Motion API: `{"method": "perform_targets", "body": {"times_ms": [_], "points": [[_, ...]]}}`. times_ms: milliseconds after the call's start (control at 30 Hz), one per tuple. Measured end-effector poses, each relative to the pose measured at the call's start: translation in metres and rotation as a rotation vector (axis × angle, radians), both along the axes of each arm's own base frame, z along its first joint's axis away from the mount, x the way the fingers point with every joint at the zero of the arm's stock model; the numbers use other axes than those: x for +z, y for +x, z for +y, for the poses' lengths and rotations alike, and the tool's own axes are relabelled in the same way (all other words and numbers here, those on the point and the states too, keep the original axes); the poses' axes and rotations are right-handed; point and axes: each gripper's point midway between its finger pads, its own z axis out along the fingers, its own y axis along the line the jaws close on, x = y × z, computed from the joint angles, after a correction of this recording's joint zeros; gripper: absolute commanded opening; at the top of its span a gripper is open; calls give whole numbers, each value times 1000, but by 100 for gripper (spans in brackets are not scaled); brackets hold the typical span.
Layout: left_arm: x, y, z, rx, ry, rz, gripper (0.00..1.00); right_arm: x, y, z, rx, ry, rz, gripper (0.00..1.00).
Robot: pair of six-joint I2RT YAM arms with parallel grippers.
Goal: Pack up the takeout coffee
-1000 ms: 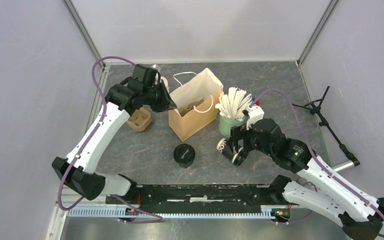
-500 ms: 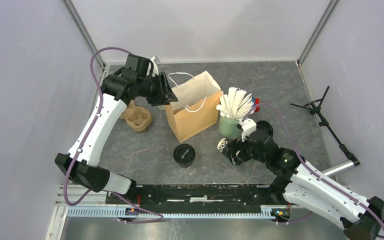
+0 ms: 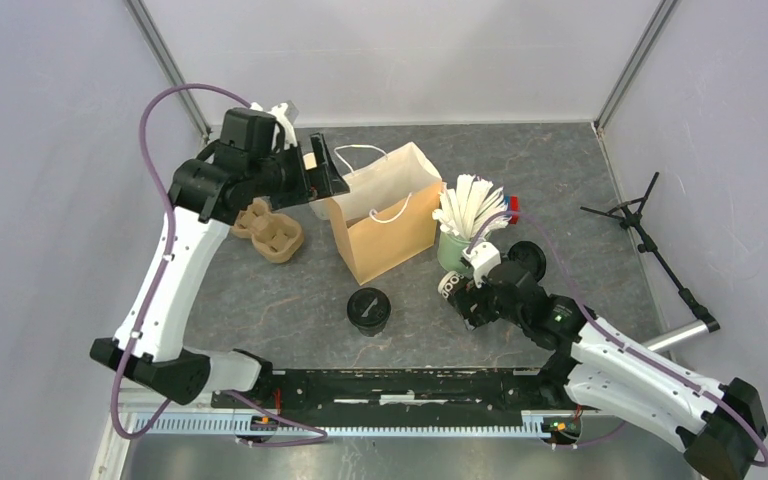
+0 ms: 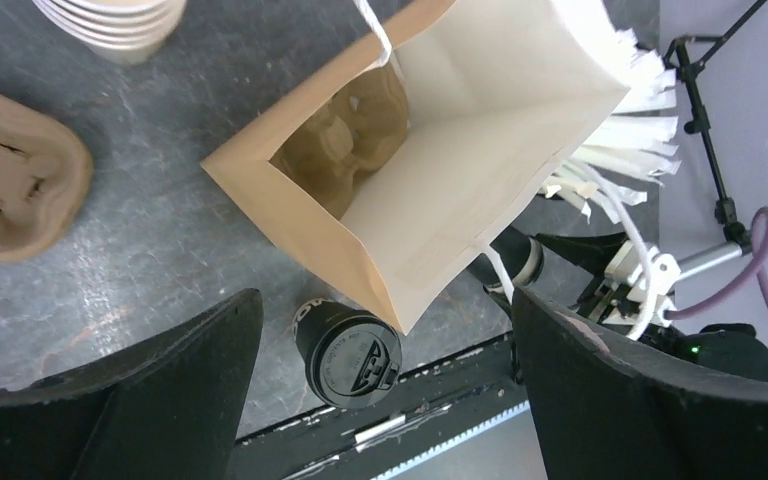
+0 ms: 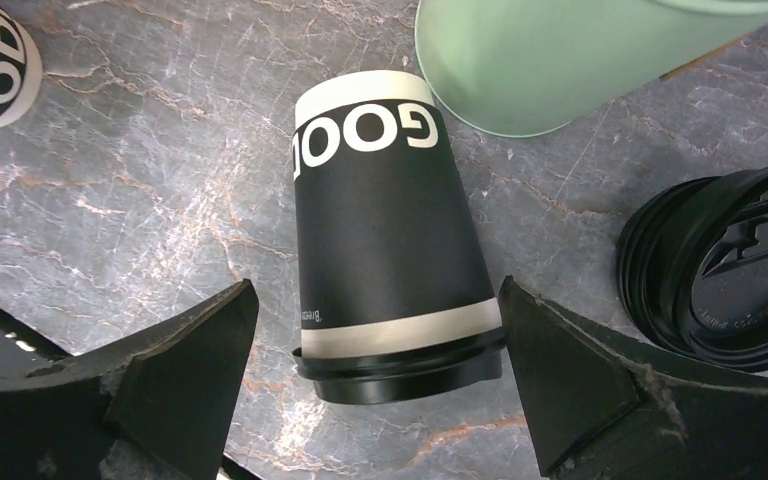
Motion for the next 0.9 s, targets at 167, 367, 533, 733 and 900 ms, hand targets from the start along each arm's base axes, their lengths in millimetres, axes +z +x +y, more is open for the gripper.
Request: {"method": "perform_targets", "body": {"times_ms": [167, 367, 533, 733, 900], "points": [[25, -1, 12, 46, 10, -86, 100, -10, 2, 0, 28, -54, 13, 98], [43, -8, 35, 131, 31, -214, 100, -15, 3, 2, 36, -64, 24, 95], [59, -30, 50, 146, 7, -329, 98, -18, 1, 3, 48, -63, 28, 92], [69, -35, 50, 134, -23, -414, 89, -30, -6, 4, 85, -64, 52, 96], [66, -36, 44, 70, -12, -434, 83, -32, -9, 7, 104, -58, 62, 85]]}}
